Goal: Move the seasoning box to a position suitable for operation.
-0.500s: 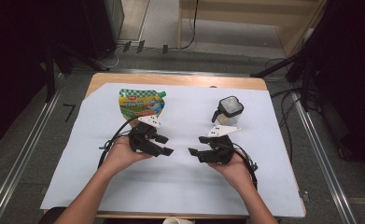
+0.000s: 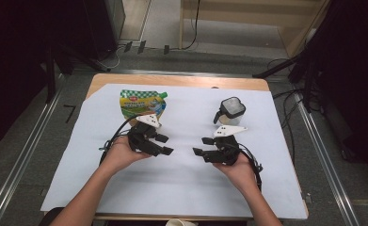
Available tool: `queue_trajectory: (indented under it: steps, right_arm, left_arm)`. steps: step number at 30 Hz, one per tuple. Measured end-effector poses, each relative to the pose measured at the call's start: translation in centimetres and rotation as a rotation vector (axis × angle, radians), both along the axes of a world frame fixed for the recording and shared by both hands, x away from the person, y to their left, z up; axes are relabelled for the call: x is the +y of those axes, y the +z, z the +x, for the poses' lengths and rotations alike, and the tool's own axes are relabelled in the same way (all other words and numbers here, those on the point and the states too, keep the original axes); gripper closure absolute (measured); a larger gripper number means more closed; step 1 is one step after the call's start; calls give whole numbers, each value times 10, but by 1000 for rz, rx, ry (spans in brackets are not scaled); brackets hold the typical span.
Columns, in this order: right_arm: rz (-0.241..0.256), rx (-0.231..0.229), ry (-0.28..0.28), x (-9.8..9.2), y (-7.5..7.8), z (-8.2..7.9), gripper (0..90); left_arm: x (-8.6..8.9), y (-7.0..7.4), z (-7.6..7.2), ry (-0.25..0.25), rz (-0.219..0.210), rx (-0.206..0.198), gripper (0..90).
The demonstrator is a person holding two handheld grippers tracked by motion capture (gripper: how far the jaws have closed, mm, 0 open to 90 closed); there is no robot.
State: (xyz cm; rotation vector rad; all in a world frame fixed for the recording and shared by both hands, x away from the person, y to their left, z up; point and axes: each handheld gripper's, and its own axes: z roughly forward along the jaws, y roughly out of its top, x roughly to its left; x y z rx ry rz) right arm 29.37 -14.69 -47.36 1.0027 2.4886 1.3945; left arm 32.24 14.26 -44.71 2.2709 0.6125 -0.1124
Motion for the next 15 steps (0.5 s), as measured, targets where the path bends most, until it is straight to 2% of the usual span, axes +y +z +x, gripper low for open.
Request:
queue_trajectory:
  steps: [3, 5, 7, 10, 15]
  right_arm:
    - [9, -10, 1, -1, 2, -2, 439]
    - [10, -26, -6, -4, 5, -5, 424]
    - [7, -35, -10, -8, 7, -6, 426]
    - [7, -42, -2, -17, 8, -10, 432]
    - [14, -46, -7, -22, 10, -12, 438]
  left_arm:
    - [-3, 0, -2, -13, -11, 3, 420]
    - [-5, 0, -3, -30, 25, -11, 429]
    - [-5, -1, -3, -31, 33, -9, 439]
    - [-5, 0, -3, -36, 11, 1, 435]
    - [-6, 0, -4, -36, 4, 0, 422]
